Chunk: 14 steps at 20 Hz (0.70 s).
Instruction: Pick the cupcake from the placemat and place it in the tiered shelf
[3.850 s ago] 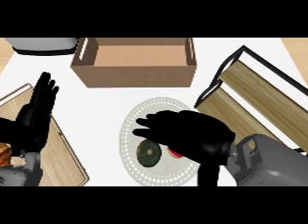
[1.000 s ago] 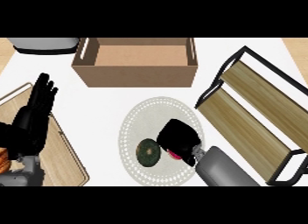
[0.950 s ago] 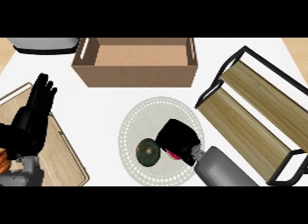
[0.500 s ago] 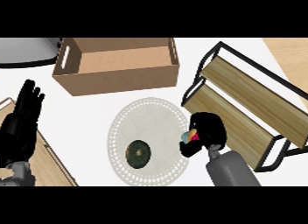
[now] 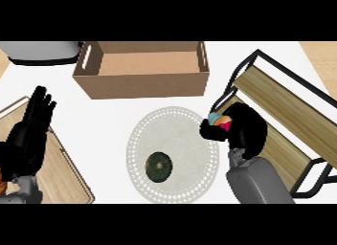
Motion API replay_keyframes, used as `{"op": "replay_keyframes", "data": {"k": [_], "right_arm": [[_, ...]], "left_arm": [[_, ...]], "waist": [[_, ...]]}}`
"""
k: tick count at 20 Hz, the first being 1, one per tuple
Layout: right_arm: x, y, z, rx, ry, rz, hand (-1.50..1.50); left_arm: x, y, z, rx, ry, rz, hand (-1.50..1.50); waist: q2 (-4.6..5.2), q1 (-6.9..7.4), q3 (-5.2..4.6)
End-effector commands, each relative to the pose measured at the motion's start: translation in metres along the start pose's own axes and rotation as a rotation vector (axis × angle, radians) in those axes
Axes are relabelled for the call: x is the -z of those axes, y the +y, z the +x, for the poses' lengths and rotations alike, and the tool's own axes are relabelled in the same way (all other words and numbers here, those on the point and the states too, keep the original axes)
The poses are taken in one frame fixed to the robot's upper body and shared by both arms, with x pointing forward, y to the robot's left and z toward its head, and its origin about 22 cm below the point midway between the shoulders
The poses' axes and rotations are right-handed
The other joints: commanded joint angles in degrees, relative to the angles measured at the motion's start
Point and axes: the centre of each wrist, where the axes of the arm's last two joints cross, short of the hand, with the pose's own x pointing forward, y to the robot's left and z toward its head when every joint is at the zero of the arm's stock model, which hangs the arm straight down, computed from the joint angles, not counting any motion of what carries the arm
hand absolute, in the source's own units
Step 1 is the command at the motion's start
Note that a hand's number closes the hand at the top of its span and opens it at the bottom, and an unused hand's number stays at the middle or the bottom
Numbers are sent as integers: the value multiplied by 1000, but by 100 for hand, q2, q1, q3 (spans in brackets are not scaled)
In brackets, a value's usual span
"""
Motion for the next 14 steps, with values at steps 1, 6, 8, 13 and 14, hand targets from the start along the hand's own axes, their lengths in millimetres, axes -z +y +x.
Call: {"op": "replay_keyframes", "data": {"k": [1,6,8,13,14], "right_arm": [[-24,-40,40,241,99,-182,150],[-32,-63,48,240,159,-375,150],[-28,-74,47,215,187,-435,150],[-34,-99,41,184,226,-512,150],[-33,-103,41,198,235,-525,150]], "left_arm": [[-2,1,-5,1,3,-10,0],[3,5,3,3,15,1,0],[1,1,3,1,-4,-5,0],[-4,-1,-2,1,7,-18,0],[0,-3,1,-6,-11,-1,0]], "waist": [[-35,116,-23],[-46,12,-25],[-29,3,-24],[-17,34,-16],[11,63,-13]]}}
